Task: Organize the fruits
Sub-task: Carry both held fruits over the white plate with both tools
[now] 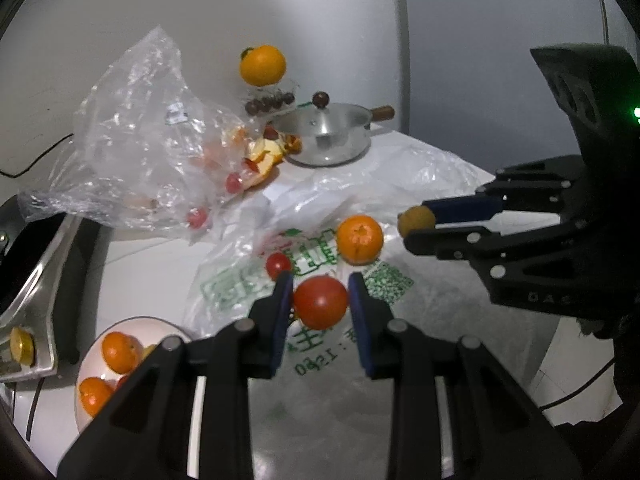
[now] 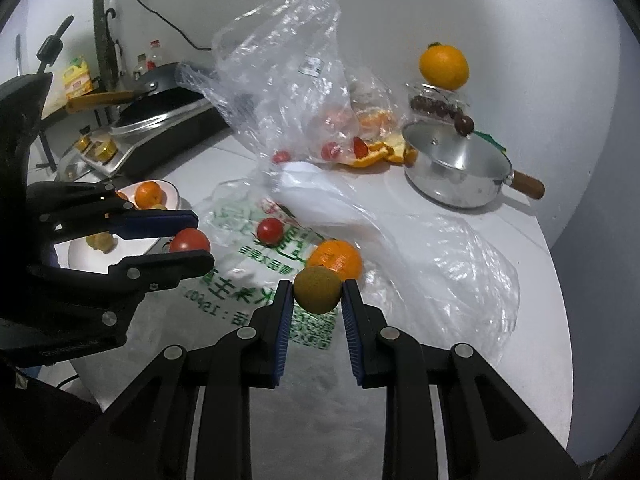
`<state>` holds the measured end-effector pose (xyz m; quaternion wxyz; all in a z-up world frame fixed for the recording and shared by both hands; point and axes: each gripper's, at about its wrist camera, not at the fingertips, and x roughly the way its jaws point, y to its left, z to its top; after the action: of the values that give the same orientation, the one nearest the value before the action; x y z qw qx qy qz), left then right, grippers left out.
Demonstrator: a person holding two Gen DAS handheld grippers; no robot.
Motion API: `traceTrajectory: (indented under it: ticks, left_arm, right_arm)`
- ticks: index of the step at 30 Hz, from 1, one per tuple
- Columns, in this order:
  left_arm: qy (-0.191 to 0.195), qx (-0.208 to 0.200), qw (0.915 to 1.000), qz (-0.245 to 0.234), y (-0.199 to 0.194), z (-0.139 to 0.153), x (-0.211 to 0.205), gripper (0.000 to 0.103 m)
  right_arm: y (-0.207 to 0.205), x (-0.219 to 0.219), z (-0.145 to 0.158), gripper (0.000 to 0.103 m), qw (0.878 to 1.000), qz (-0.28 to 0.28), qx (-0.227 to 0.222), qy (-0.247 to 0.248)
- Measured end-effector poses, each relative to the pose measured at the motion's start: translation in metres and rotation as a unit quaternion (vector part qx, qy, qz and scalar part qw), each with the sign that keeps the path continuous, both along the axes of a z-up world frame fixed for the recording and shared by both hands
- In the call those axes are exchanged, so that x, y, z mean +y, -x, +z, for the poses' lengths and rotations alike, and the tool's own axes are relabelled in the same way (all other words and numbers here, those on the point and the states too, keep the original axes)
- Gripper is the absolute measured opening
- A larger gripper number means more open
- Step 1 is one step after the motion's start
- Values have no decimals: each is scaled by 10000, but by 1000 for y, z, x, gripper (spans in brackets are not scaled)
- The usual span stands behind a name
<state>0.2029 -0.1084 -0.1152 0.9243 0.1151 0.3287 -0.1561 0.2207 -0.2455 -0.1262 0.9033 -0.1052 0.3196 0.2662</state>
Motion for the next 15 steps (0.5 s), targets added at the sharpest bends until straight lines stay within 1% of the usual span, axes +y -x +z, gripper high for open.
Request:
traceTrajectory:
  ticks: [6, 15]
  left_arm:
    - [58, -112, 9998, 138, 15, 8, 18, 29]
    - [69, -122, 9992, 381, 33, 11, 55, 29]
  right_arm:
    - [9, 16, 6, 27, 9999, 147, -66, 7]
    - [16, 53, 12, 27, 9989, 445, -118, 2]
